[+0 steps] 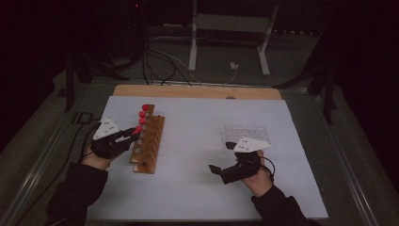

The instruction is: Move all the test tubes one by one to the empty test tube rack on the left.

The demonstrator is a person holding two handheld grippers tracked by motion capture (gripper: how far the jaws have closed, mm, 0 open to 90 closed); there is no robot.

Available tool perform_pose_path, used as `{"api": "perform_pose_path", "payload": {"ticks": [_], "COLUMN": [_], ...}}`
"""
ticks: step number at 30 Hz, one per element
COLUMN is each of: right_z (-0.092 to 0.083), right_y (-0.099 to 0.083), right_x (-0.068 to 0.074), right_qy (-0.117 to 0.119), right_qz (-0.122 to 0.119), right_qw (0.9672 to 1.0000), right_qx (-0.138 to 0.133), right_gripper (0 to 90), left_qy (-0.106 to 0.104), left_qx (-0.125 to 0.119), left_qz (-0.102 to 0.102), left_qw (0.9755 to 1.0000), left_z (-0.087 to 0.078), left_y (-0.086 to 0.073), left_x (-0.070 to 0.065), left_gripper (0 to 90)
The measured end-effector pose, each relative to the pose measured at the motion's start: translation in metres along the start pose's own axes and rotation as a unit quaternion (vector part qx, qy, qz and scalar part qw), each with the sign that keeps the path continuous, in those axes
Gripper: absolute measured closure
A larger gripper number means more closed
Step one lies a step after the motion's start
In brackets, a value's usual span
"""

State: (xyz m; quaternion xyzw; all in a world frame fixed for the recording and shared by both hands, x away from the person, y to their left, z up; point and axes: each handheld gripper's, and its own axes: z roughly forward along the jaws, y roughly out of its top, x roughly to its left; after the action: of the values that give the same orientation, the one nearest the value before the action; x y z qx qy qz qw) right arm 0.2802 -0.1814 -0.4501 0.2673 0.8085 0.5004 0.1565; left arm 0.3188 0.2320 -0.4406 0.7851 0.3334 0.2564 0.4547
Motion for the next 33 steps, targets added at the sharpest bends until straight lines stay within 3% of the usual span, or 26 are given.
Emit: {"api": "perform_pose_path", "payload": {"ticks": [12,18,23,28,33], "right_z": [-0.001,-0.005,-0.008,-0.01,-0.012], "right_y": [0.001,0.001,0.0,-0.002,-0.005], "right_x": [0.0,-0.003,-0.004,-0.005,-0.006], "right_qy": [0.0,-0.003,-0.007,-0.01,-0.013], "right_qz": [0.0,0.001,0.003,0.005,0.007], "right_qw": [1.0,1.0,0.9999,0.9999,0.9999], "right_qx": [-0.001,-0.006,-0.008,-0.009,-0.008], "right_gripper": [0.0,0.0,0.0,0.0,0.0], "left_qy": [-0.012,-0.025,-0.039,-0.05,-0.077], "left_qx": [0.012,-0.012,-0.024,-0.04,-0.054], "left_qz": [-0.008,-0.02,-0.015,-0.018,-0.016], "left_qw": [0.9998,0.9994,0.9988,0.9978,0.9955], "left_z": [0.001,-0.014,-0.028,-0.041,-0.048], "left_y": [-0.005,-0.003,-0.004,-0.004,-0.011], "left_x": [0.003,-0.001,-0.011,-0.018,-0.026], "left_gripper": [70.6,38.3,17.3,9.9,2.2]}}
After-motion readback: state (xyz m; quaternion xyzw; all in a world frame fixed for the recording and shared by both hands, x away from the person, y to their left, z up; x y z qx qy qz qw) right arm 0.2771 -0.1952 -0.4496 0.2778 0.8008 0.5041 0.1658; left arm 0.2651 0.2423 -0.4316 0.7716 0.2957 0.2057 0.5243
